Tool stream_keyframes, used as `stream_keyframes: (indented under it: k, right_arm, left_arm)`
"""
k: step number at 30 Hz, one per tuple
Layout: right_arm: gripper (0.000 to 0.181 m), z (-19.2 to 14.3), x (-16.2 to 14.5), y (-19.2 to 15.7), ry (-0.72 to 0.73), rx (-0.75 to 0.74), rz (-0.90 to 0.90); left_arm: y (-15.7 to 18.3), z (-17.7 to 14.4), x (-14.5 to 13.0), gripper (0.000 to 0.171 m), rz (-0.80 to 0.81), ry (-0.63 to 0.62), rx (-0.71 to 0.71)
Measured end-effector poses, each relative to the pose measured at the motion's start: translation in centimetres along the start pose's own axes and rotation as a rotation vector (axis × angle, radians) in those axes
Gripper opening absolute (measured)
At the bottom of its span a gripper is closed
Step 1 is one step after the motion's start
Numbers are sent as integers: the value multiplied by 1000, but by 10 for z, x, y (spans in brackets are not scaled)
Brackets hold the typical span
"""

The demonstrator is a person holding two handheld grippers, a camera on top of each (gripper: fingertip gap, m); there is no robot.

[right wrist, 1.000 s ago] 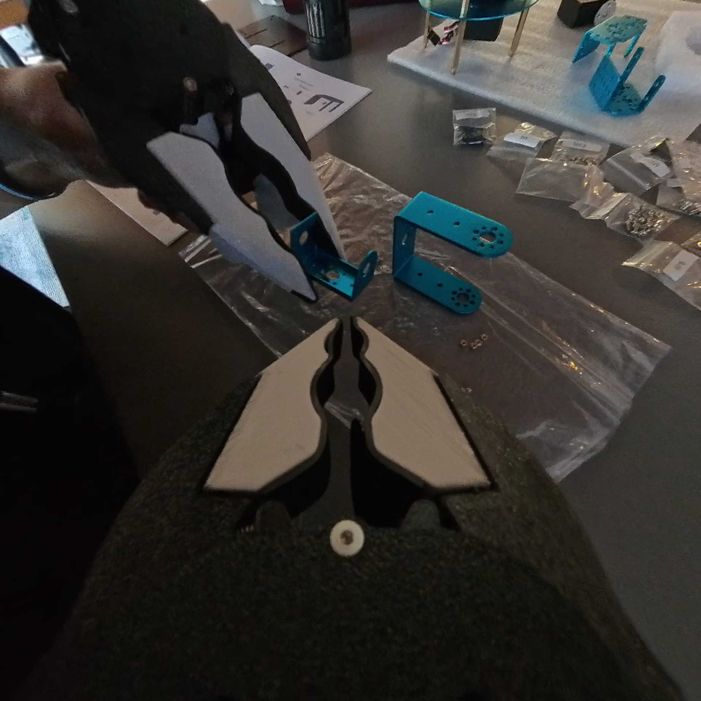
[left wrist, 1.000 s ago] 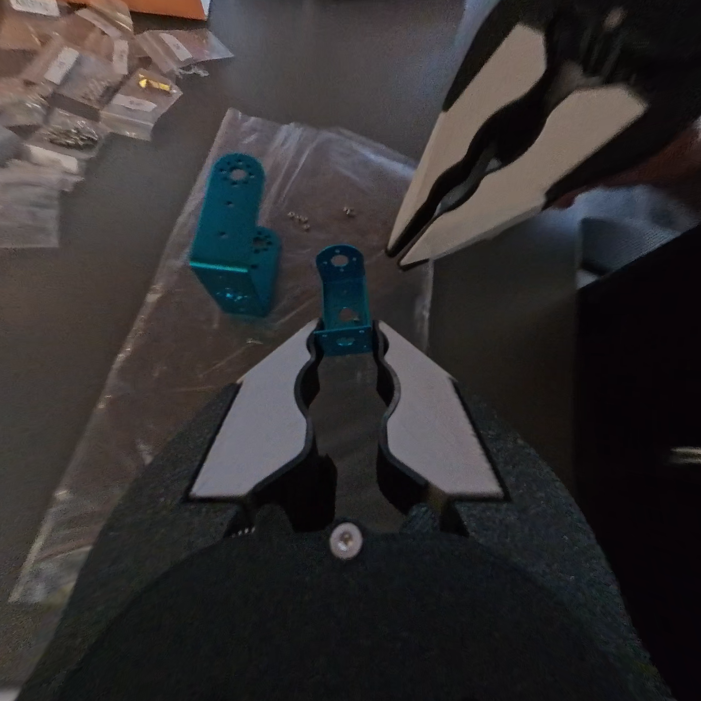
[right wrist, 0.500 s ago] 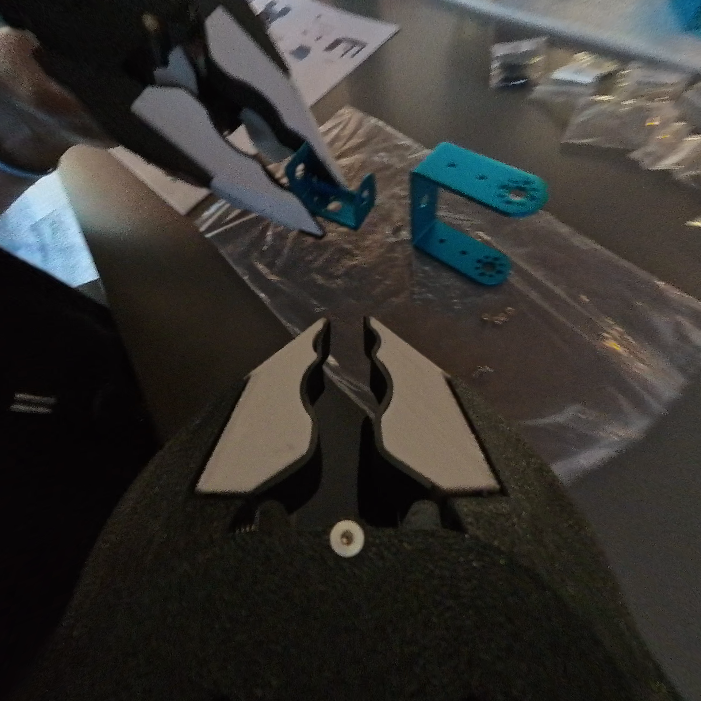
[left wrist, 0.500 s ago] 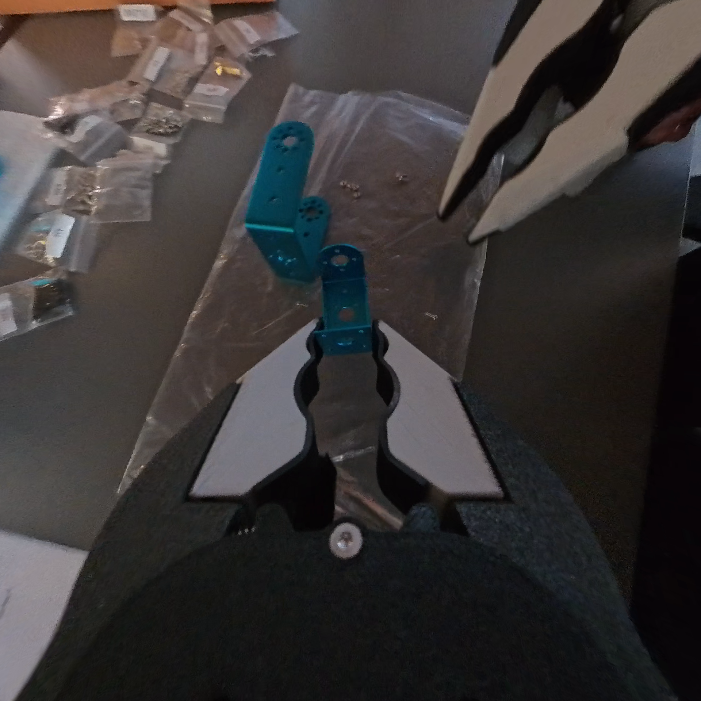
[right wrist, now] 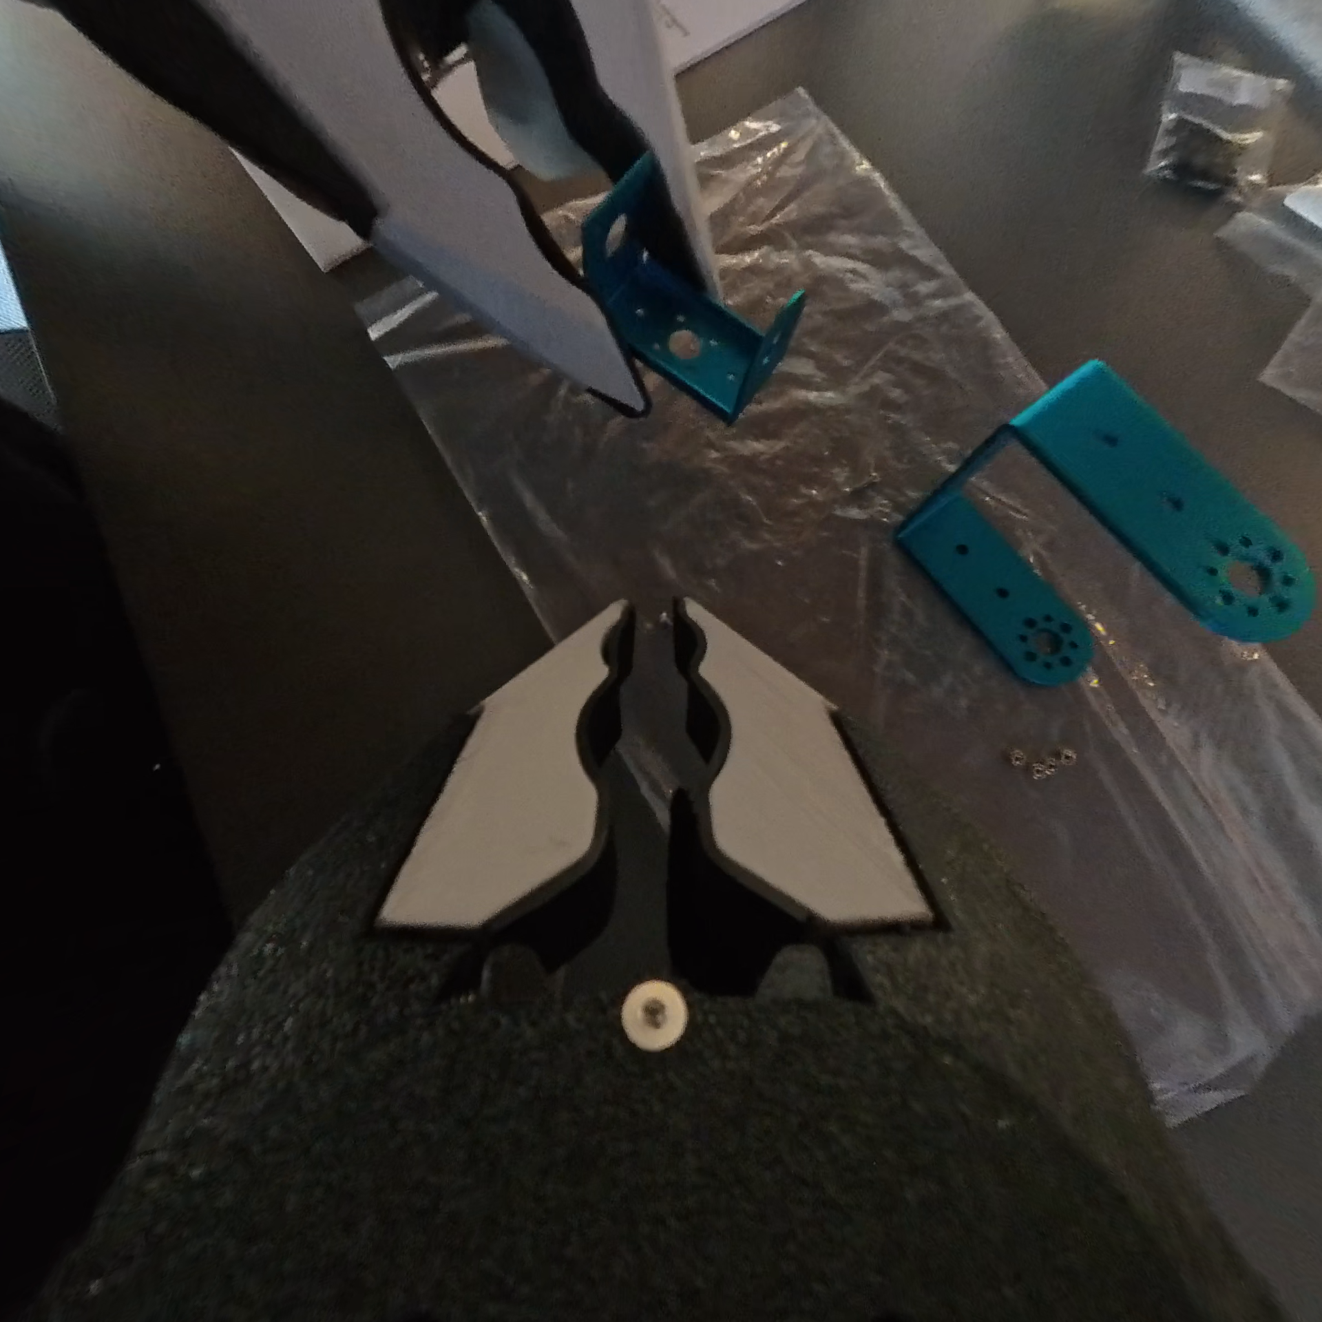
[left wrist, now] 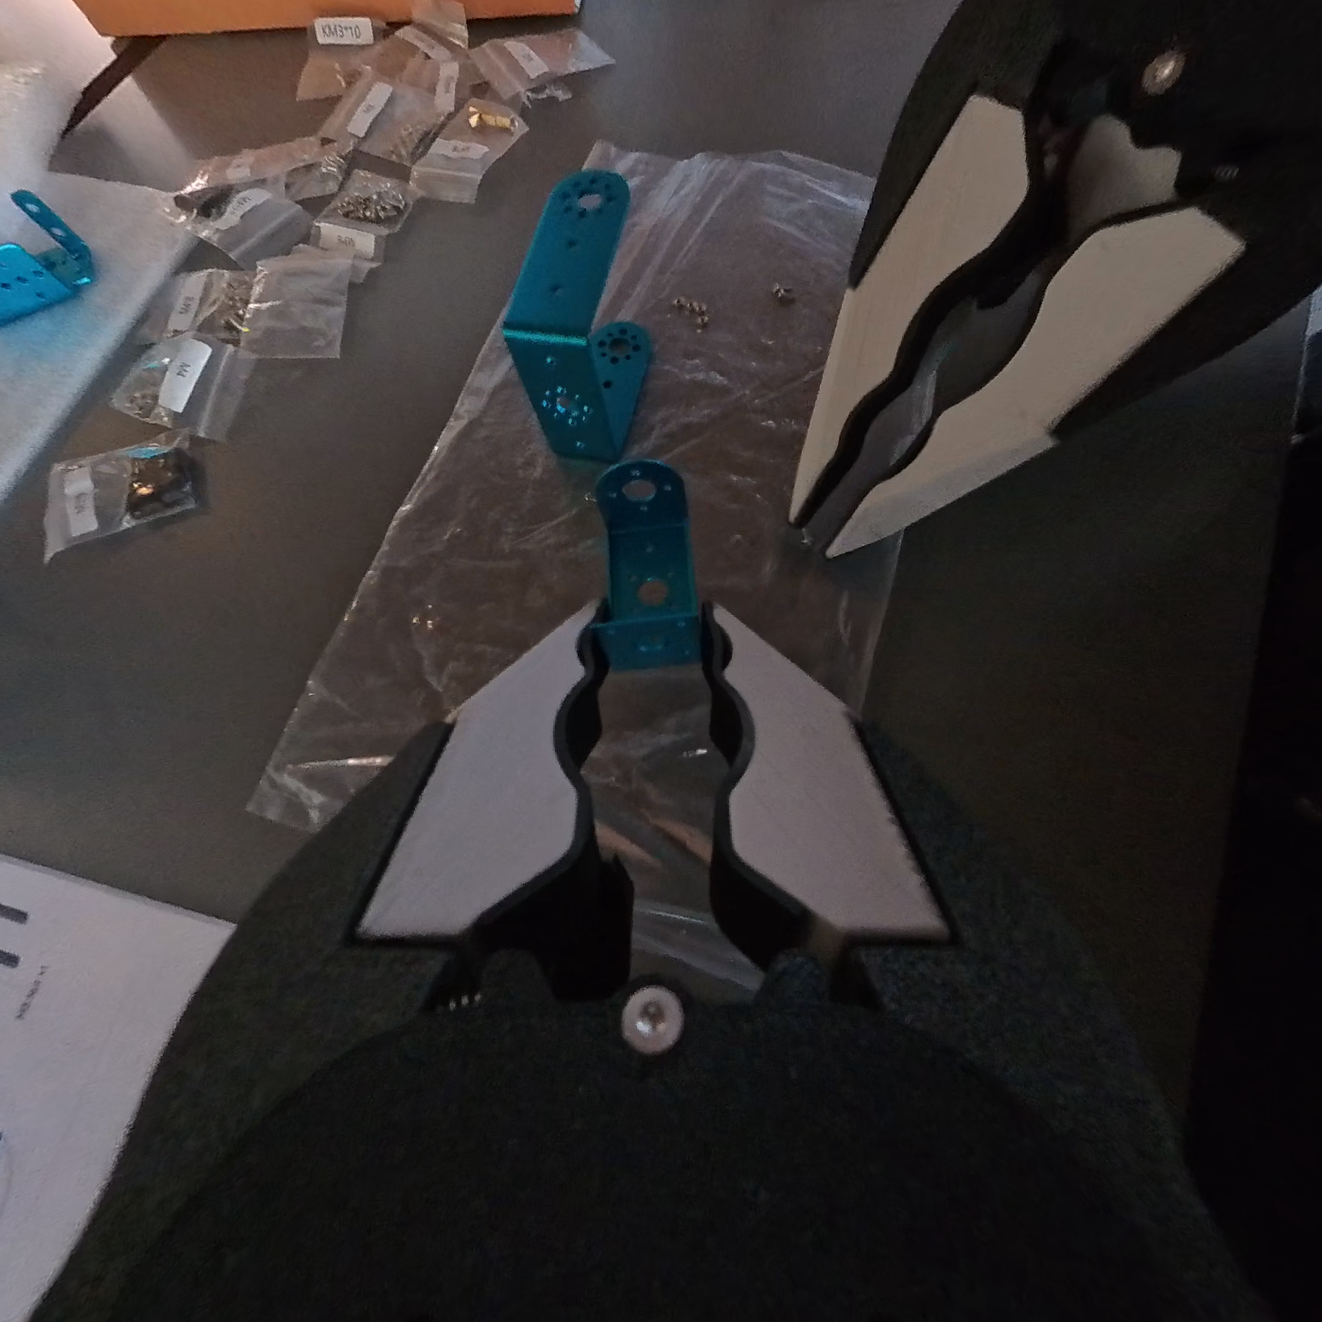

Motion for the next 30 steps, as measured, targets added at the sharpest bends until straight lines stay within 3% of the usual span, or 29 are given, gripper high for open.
stream_keyframes:
  k: [18, 26, 30]
  right_arm:
    - [2, 3, 0, -3, -49, -15, 27]
    - [0, 2, -4, 4, -29, 36, 162]
    - [0, -14, -5, 18, 122, 85, 343]
  left_arm:
    - [8, -2, -9, 24, 29, 18, -4]
    - [10, -4, -6, 24, 51, 32, 17]
    - [11, 1, -3, 24, 79, 12, 54]
Point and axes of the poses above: each gripper's, where its closed fingertips meet, z out along the fingers, x out of its top, y = z × x across the jaws, the point moved 10 cm from there along -z, back along the fingers, and after that the axes turned 4 degrees about -x, right-handed, at the moved point
